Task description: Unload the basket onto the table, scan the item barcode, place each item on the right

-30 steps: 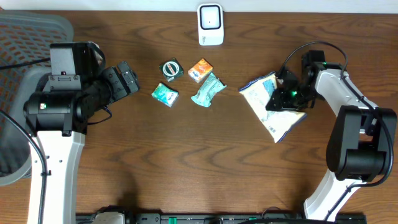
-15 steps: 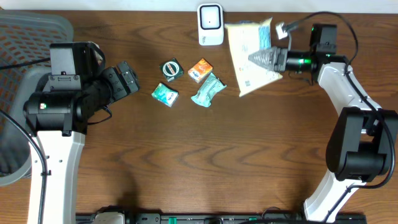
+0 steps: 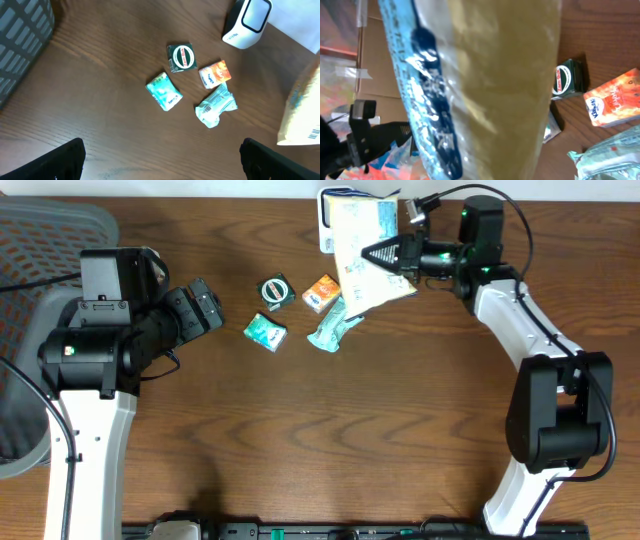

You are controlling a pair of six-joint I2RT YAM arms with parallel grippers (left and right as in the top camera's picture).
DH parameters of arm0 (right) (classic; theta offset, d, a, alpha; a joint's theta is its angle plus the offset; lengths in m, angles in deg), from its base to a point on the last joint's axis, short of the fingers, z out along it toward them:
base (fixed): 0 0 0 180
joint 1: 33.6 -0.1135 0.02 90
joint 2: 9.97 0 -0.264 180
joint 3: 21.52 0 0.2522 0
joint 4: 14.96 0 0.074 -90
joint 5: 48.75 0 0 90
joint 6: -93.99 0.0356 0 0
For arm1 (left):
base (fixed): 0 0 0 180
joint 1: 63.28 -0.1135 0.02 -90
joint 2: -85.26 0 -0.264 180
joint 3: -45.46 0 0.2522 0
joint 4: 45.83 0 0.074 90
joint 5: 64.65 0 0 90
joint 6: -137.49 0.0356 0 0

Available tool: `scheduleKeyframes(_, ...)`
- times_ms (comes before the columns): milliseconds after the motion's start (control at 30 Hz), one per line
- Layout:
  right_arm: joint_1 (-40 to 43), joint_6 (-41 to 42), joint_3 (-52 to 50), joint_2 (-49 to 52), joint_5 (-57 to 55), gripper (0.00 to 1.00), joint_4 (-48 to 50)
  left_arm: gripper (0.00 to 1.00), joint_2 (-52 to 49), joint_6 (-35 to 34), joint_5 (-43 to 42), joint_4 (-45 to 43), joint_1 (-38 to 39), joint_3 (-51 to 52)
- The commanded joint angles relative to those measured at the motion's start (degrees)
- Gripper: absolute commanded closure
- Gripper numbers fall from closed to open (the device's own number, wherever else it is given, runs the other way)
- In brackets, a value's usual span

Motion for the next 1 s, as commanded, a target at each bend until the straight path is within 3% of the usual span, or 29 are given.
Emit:
scheduleKeyframes(0, -0.50, 0.24, 0.55, -0.22, -1.14, 0.99, 0.50, 0.02, -0.09, 0.37, 0.37, 0.02, -0.26, -0.20)
scheduleKeyframes(200, -1.07, -0.81, 0.52, -0.22, -2.23, 0.99, 0.04, 0.02, -0.09, 0.37, 0.37, 0.02, -0.26, -0.20)
scheduleKeyframes(467, -2.19, -16.55, 1.42, -1.16, -25.99, 0.98, -18.73, 0.02, -0.09, 0.37, 0.37, 0.02, -0.26, -0.20)
scheduleKeyframes(600, -1.90, -25.33, 7.48, -4.33, -48.15, 0.99, -33.20, 0.02, -0.09, 0.37, 0.37, 0.02, -0.26, -0.20)
scheduleKeyframes(667, -3.10, -31.26, 12.90, -5.18, -69.20, 0.99, -42.84, 0.02, -0.09, 0.37, 0.37, 0.02, -0.26, -0.20)
scheduleKeyframes(833, -6.69, -38.16, 13.62, -4.63, -102.31, 0.98, -49.20, 0.02, -0.09, 0.37, 0.37, 0.02, -0.26, -0.20)
scheduleKeyframes(967, -8.28, -38.14, 10.51, -3.15, -108.74, 0.98, -49.90, 0.02, -0.09, 0.37, 0.37, 0.04, -0.26, -0.20)
